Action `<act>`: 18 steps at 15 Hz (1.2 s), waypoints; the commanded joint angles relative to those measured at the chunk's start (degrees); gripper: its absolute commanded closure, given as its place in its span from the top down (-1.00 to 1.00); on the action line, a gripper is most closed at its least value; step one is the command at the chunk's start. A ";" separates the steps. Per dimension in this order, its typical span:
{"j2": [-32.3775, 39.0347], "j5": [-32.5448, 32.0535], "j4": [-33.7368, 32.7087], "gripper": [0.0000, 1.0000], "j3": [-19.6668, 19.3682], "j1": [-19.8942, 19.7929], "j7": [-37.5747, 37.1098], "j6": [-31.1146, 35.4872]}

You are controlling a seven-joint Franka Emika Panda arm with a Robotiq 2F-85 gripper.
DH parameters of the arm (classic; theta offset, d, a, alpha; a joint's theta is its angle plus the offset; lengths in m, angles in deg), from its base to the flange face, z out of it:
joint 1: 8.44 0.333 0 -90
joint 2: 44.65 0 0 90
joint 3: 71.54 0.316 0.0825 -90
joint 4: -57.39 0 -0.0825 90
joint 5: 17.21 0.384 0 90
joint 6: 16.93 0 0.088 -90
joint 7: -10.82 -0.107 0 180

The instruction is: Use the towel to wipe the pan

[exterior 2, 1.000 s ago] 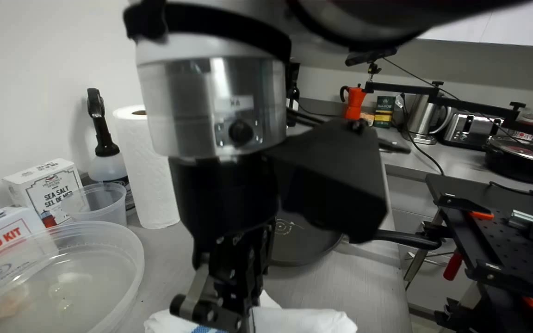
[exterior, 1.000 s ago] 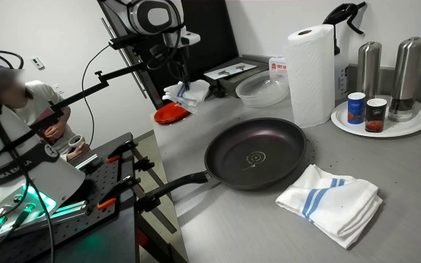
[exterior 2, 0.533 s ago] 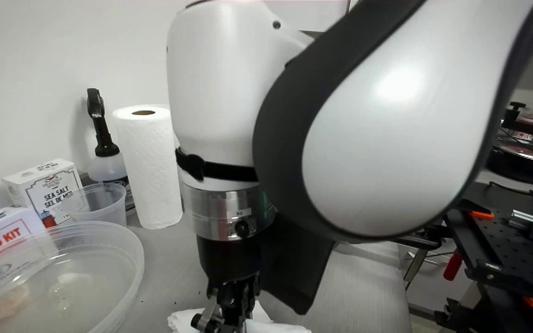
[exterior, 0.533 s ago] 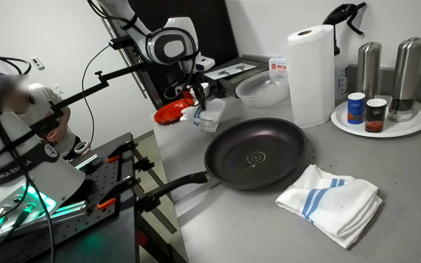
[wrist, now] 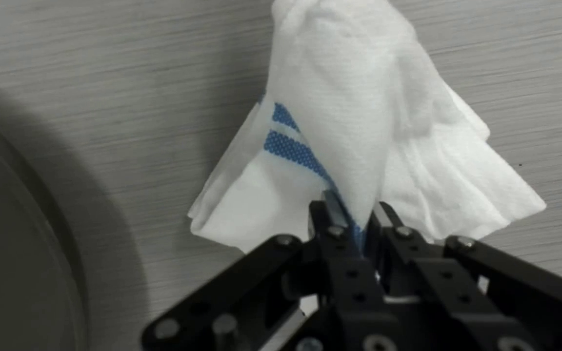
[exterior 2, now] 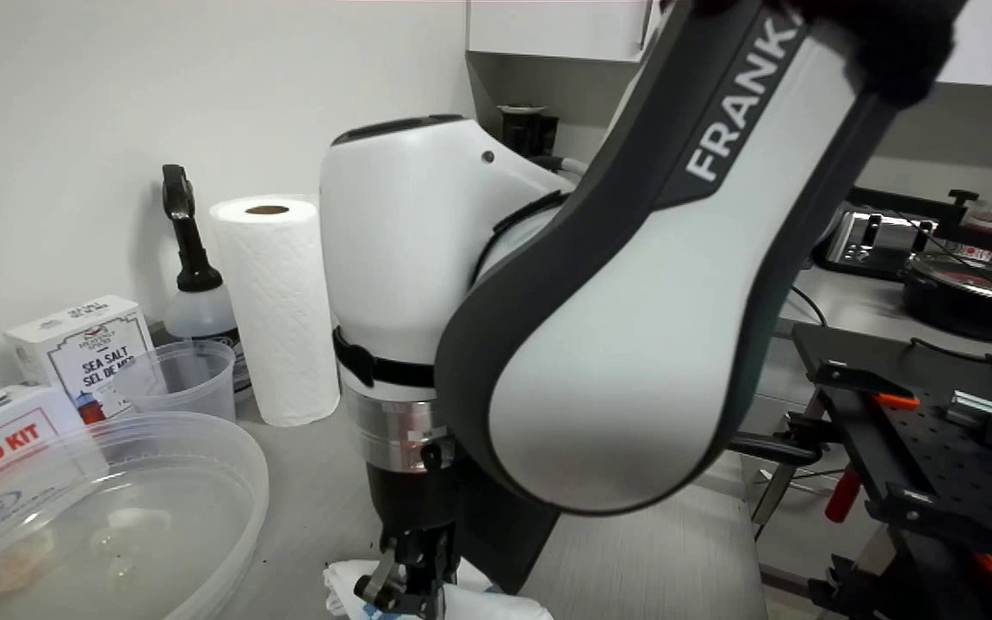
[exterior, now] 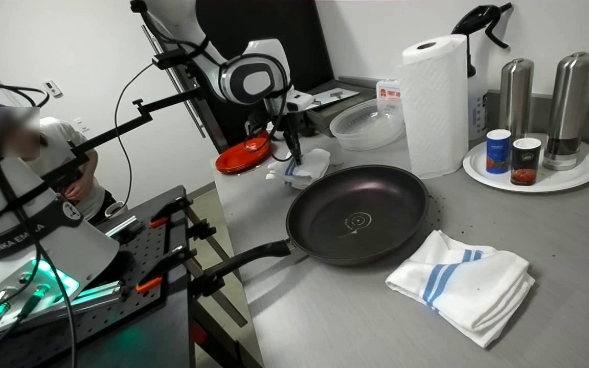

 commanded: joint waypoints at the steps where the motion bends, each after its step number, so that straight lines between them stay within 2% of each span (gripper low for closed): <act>1: 2.62 -1.51 -2.97 -0.94 -2.67 1.98 -2.78 0.31; 6: 4.04 -1.32 -4.35 -0.94 -4.62 2.45 -4.39 -0.29; 7: 3.97 -1.28 -4.38 -0.25 -4.62 2.33 -4.29 -0.65; 8: 3.86 -1.19 -4.39 -0.24 -4.43 2.08 -4.05 -0.97; 11: 2.53 -0.84 -3.51 0.16 -3.86 1.60 -3.63 -1.58; 14: -0.77 0.51 -1.46 0.61 -1.15 -0.81 -1.76 -3.91; 17: -4.92 2.50 -0.09 0.98 2.77 -4.83 0.71 -9.90; 18: -6.95 2.96 0.58 1.00 3.78 -5.94 1.40 -12.41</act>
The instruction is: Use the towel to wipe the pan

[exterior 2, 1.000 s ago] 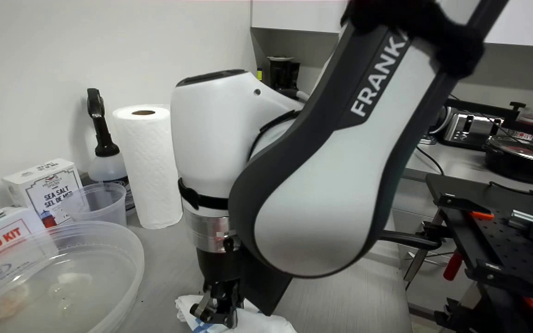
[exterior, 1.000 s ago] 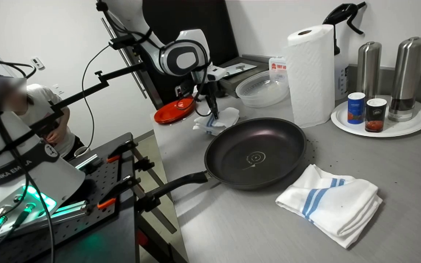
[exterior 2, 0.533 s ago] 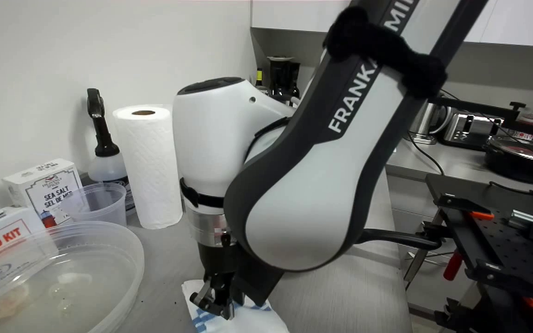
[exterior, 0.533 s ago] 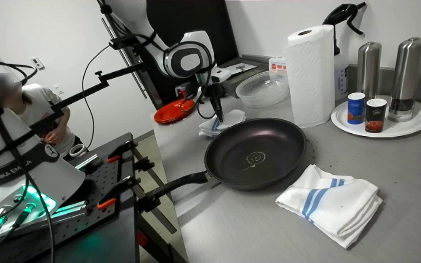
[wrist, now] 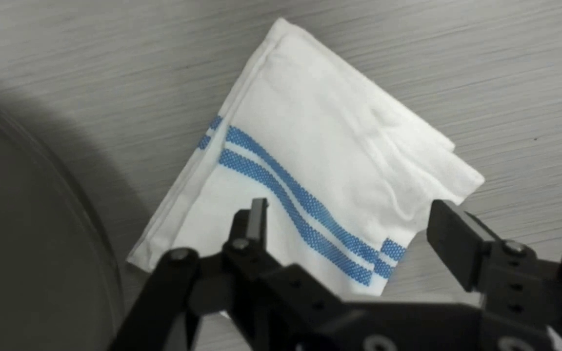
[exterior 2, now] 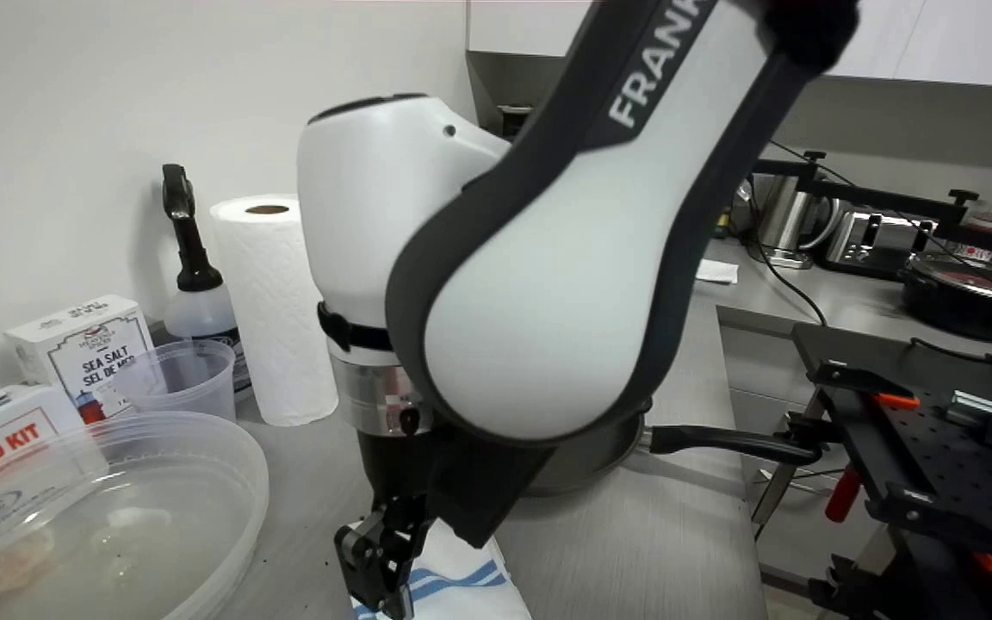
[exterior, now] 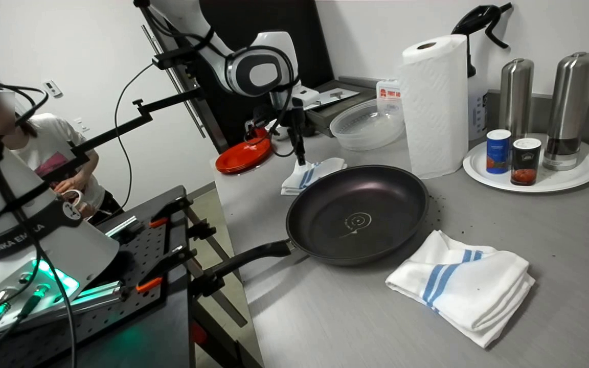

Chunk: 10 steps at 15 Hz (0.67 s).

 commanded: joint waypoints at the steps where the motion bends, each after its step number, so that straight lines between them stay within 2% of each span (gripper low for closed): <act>1: -8.28 3.19 3.66 1.00 5.46 -5.91 4.27 -8.48; 4: -14.34 4.18 5.36 1.00 6.60 -8.29 5.36 -14.56; 10: -27.73 2.15 8.90 1.00 5.69 -9.83 5.86 -26.91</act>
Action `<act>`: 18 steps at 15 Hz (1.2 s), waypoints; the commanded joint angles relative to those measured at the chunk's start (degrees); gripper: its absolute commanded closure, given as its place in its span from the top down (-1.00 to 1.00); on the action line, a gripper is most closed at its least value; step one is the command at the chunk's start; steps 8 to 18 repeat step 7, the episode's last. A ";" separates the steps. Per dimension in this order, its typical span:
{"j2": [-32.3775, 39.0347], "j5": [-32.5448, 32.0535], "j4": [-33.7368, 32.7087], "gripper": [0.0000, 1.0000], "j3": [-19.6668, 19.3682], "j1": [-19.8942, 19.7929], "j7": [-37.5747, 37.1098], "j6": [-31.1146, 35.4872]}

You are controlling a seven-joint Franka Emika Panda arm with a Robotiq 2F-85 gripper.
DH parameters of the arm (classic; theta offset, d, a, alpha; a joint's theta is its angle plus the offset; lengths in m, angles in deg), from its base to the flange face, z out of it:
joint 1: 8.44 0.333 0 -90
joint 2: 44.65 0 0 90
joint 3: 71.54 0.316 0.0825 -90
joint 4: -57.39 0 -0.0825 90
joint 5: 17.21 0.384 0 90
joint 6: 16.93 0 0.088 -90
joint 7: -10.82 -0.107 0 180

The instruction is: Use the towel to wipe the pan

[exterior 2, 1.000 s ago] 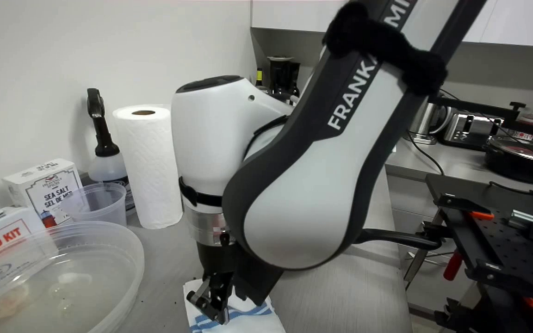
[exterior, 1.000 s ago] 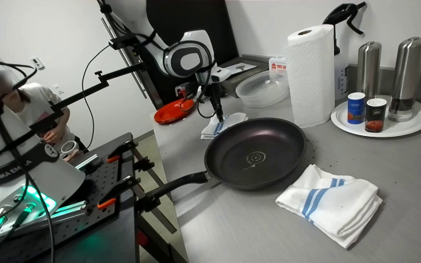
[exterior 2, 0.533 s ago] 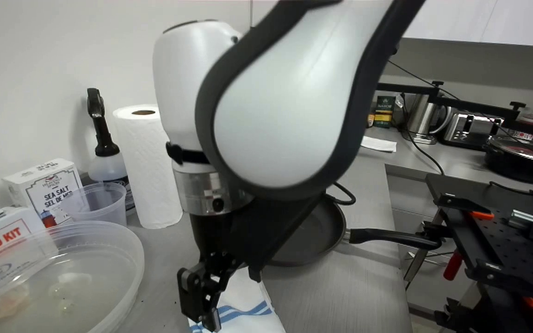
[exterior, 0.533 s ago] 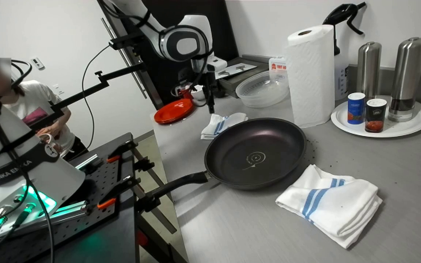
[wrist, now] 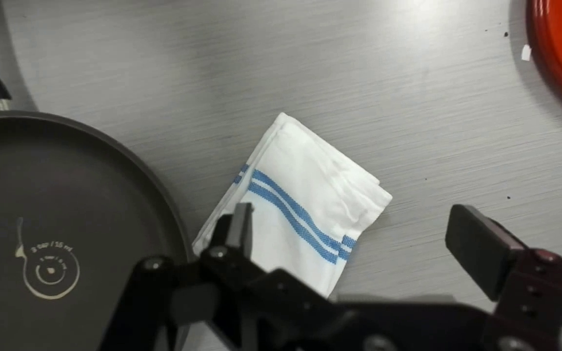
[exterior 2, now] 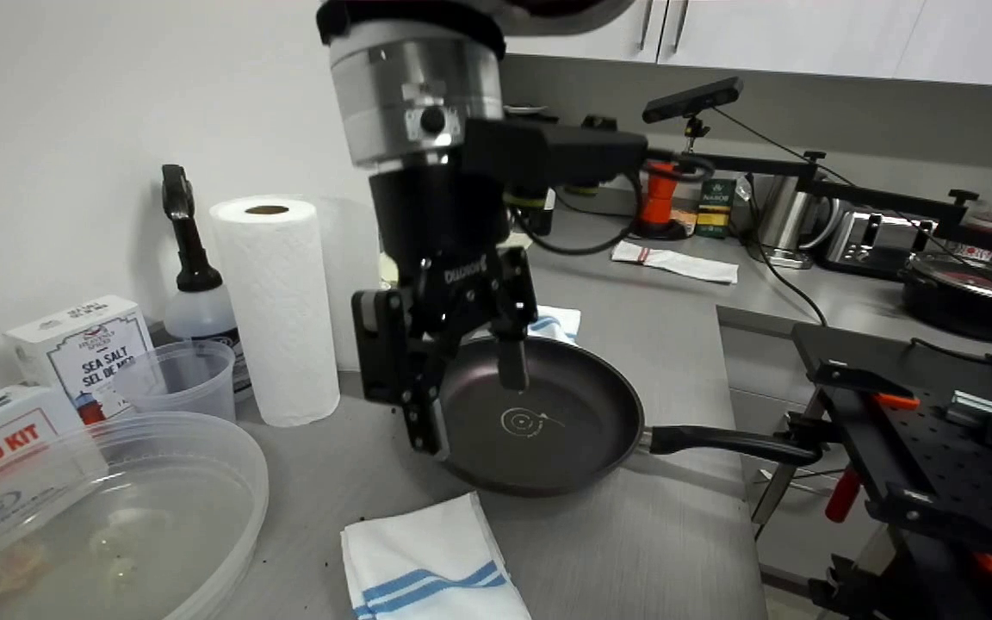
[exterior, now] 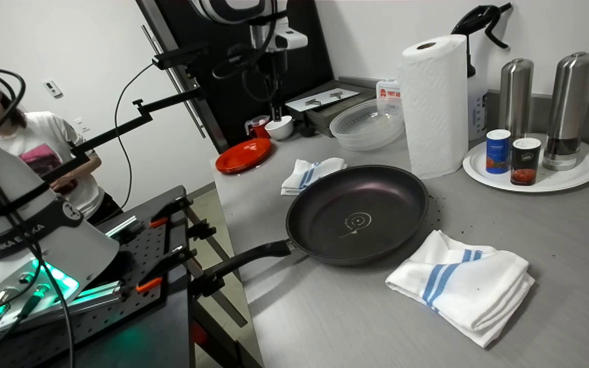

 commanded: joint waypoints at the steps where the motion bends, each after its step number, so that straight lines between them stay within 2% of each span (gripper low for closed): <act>1: -2.16 -0.06 0.50 1.00 -0.05 -0.24 0.04 -1.94; 5: -7.05 -0.13 2.92 1.00 0.06 -0.70 0.01 -4.07; 18: -6.96 -0.13 3.30 1.00 0.06 -0.70 0.01 -4.07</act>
